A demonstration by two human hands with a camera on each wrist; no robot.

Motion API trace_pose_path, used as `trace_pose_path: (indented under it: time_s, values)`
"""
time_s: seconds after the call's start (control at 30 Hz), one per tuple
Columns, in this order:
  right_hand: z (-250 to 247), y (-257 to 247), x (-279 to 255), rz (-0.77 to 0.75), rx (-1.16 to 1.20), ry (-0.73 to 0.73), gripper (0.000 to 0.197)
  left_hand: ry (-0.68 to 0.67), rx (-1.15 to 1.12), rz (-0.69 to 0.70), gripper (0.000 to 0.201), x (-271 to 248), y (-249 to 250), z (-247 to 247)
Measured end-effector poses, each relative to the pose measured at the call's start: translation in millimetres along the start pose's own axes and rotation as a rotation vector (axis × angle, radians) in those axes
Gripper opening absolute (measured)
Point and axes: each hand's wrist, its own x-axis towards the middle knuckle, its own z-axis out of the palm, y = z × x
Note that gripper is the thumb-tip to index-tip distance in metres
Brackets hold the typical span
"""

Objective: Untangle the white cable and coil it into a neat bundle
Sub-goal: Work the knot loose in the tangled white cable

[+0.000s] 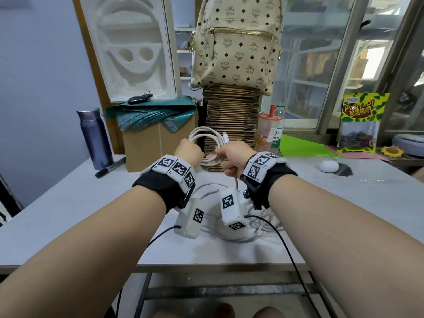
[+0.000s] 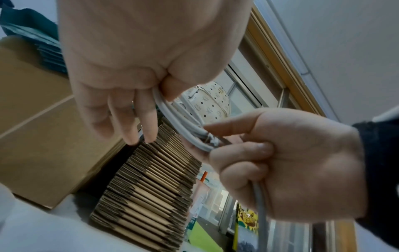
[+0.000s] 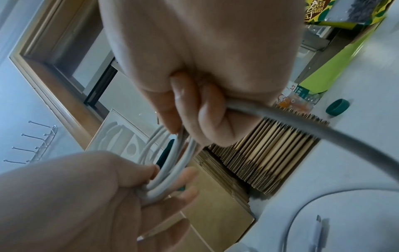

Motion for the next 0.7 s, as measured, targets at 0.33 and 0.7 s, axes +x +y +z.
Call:
trace_pose_path:
  time_s: [0.33, 0.7]
  values:
    - [-10, 1, -1, -0.03, -0.411, 0.025, 0.027, -0.223, 0.132, -0.11, 0.031, -12, -1, 2]
    - [3, 0, 1, -0.09, -0.776, -0.077, 0.028, -0.135, 0.541, 0.421, 0.083, -10, 3, -7]
